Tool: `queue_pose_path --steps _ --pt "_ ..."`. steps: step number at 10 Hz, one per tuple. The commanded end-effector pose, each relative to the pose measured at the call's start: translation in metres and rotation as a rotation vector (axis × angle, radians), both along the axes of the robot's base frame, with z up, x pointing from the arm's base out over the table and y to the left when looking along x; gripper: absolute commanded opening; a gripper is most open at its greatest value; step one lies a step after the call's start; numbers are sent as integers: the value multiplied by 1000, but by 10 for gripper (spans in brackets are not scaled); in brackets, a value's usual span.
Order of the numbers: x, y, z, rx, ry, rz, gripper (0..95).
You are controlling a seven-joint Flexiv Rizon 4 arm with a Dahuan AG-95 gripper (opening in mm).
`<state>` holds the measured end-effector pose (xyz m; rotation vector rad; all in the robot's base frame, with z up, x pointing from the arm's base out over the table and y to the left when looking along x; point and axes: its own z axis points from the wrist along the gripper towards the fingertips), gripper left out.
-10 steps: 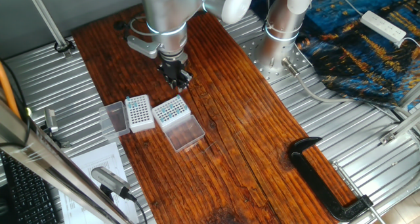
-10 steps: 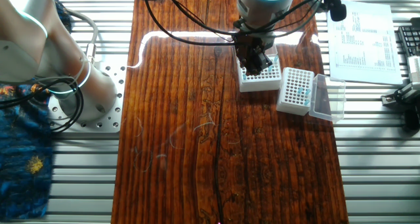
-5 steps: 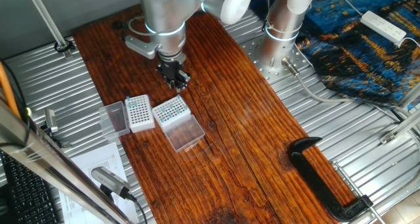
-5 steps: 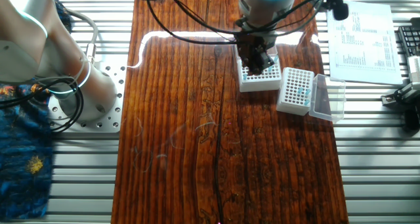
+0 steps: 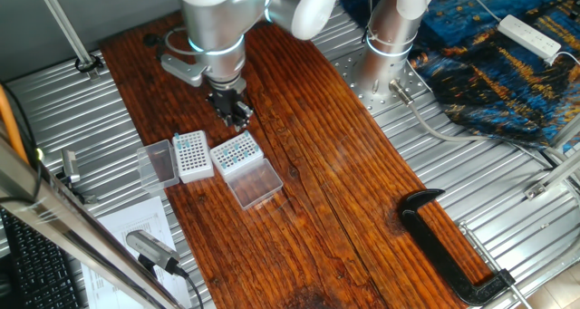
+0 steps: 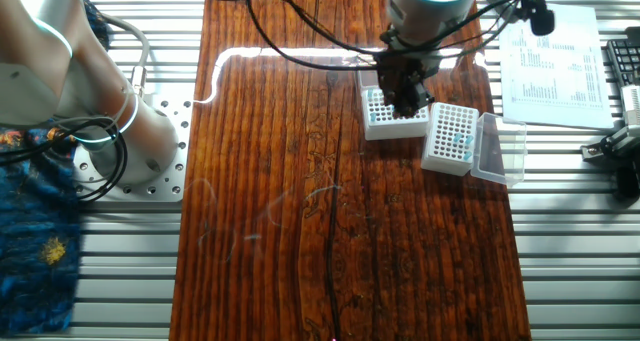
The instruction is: Transfer all medium pipette tips from one holder to another
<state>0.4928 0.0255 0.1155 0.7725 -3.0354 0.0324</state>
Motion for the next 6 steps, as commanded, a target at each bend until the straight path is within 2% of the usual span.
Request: queue_pose_path --steps 1,4,6 --pt "9 -4 -2 -1 -5 -18 0" --pt "40 -22 1 -2 -5 10 0" --pt "60 -30 -7 -1 -12 14 0"
